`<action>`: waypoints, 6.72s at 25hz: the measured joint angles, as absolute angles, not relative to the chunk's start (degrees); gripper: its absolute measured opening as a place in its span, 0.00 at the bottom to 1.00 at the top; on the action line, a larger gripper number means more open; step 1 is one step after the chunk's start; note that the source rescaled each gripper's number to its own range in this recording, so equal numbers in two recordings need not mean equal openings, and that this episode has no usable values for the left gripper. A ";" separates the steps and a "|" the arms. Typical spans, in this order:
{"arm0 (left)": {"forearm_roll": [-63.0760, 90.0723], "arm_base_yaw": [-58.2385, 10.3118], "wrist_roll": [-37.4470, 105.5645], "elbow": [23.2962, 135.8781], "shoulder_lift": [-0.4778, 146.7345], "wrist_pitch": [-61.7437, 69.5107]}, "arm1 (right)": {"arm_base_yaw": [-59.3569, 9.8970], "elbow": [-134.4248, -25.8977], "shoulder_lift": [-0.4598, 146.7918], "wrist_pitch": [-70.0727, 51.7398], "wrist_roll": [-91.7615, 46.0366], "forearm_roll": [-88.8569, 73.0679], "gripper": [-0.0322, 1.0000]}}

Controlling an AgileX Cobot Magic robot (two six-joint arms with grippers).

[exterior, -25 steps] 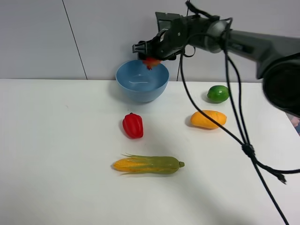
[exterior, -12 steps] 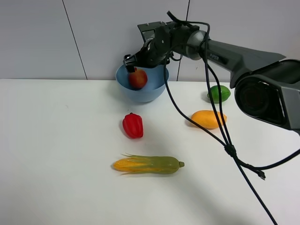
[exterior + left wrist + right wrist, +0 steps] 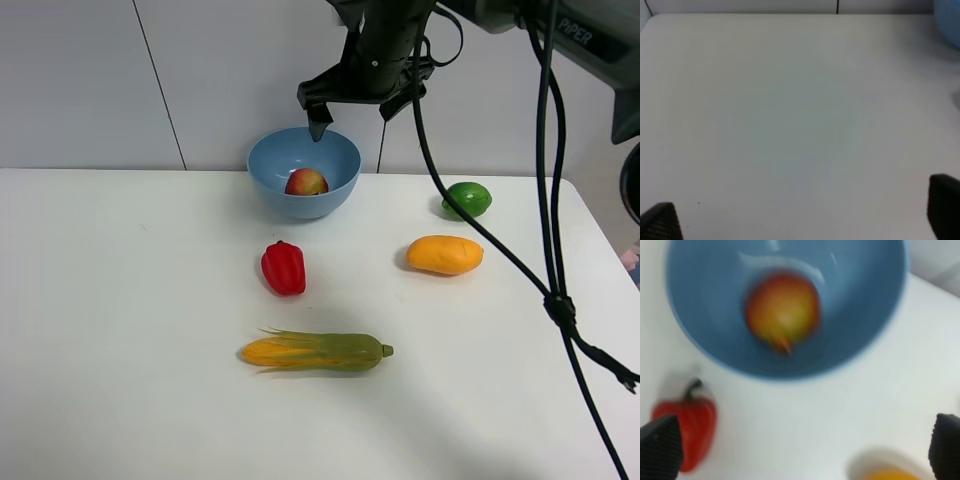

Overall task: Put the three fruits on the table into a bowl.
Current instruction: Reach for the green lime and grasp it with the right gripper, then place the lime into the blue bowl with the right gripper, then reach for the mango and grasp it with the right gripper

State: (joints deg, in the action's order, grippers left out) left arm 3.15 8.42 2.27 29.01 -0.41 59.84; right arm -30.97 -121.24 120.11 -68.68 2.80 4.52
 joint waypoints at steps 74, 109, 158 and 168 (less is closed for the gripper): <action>3.10 8.42 2.27 29.01 -0.41 59.84 | -0.86 -87.42 125.13 -30.02 59.25 -2.36 1.00; 3.10 8.42 2.34 29.01 -0.41 59.84 | -27.56 -109.83 125.52 -28.59 -20.74 -13.75 0.18; 3.10 8.42 2.29 29.01 -0.41 59.88 | -23.58 -81.44 98.36 -68.55 -49.34 4.46 0.99; 3.10 8.42 2.30 29.01 -0.41 59.88 | -19.58 -77.02 102.64 -63.06 -51.34 7.59 0.99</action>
